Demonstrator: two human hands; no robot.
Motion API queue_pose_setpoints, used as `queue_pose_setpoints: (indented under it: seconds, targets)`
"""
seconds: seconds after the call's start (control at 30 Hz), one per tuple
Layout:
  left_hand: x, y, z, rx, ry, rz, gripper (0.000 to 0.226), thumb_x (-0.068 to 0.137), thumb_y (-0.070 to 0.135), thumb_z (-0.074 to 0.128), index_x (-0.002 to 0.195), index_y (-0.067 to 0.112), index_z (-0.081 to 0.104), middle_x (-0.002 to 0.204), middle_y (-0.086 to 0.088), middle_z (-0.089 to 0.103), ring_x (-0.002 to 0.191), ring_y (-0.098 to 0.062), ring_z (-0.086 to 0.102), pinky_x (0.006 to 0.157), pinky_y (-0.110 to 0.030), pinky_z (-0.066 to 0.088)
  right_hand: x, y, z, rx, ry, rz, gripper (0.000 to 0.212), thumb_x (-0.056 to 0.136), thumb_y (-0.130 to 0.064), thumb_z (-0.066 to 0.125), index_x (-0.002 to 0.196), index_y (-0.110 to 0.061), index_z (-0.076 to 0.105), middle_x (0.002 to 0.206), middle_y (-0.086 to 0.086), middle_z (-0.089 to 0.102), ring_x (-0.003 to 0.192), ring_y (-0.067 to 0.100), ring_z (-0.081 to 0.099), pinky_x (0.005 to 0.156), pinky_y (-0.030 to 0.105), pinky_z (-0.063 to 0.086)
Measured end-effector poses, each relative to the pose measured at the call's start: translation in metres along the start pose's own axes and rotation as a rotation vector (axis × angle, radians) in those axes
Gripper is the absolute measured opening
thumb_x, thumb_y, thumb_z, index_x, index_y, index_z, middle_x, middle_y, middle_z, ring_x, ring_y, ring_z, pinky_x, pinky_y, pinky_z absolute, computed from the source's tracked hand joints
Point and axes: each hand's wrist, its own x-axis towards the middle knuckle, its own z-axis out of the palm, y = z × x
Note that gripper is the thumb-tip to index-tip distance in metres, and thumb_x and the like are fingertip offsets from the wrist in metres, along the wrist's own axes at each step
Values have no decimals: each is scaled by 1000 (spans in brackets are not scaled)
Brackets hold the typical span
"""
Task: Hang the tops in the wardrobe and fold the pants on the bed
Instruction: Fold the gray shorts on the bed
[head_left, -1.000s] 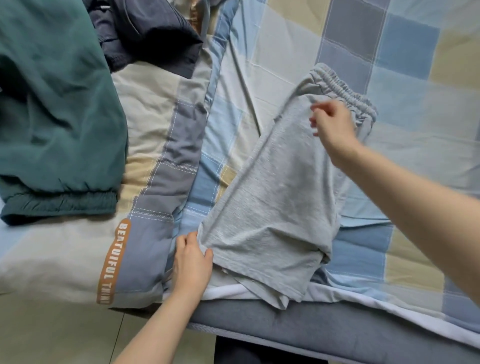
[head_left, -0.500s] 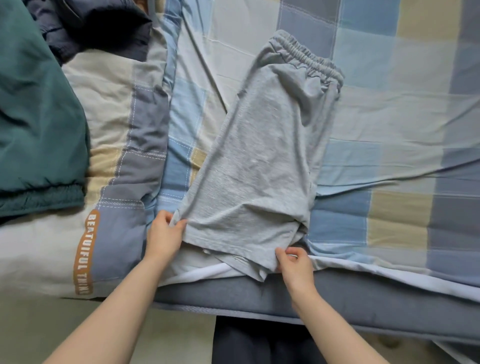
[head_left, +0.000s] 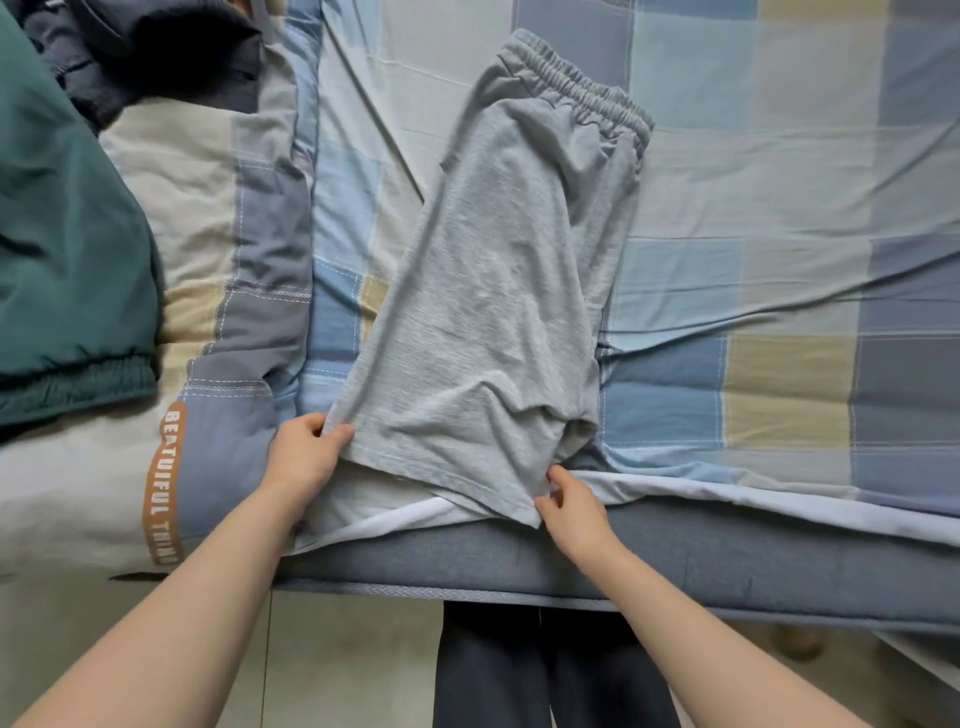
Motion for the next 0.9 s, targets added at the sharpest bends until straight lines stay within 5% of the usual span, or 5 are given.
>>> queue_pose_setpoints:
  seconds: [0.1, 0.27, 0.5, 0.73, 0.9]
  targets:
    - [-5, 2, 1, -189, -73, -53, 5, 90, 14, 67, 85, 13, 69, 94, -12, 72, 97, -34, 67, 90, -49, 55, 4, -2, -3, -11, 17, -42, 19, 85, -23, 66, 69, -21, 57, 91, 3, 42, 83, 11, 45, 79, 24, 35]
    - [-27, 9, 0, -433, -131, -102, 9, 91, 5, 64, 92, -3, 67, 96, -18, 70, 94, -31, 66, 76, -32, 60, 0, -14, -17, 32, -120, -101, 45, 86, -5, 57, 52, -18, 32, 54, -2, 30, 55, 11, 29, 53, 28, 25]
    - [-70, 7, 9, -711, -506, -208, 33, 74, 3, 69, 105, -8, 66, 104, -20, 72, 94, -28, 71, 72, -29, 59, -50, 36, -103, 296, 336, -297, 25, 74, -14, 51, 55, -21, 37, 54, -10, 28, 54, 2, 24, 49, 23, 20]
    - [-96, -19, 91, 45, -300, -234, 18, 77, -7, 71, 85, 4, 60, 88, -14, 65, 79, -23, 59, 64, -30, 50, -35, 123, -111, -324, -130, 263, 24, 88, -14, 53, 63, -15, 51, 75, 11, 67, 84, 27, 68, 67, 31, 46]
    - [-116, 28, 115, 607, 142, -147, 59, 73, 12, 73, 124, 9, 44, 125, -17, 45, 114, -40, 47, 89, -46, 43, -5, 101, -133, -288, 287, 15, 9, 91, -16, 51, 82, -15, 52, 84, 10, 63, 85, 34, 60, 66, 34, 36]
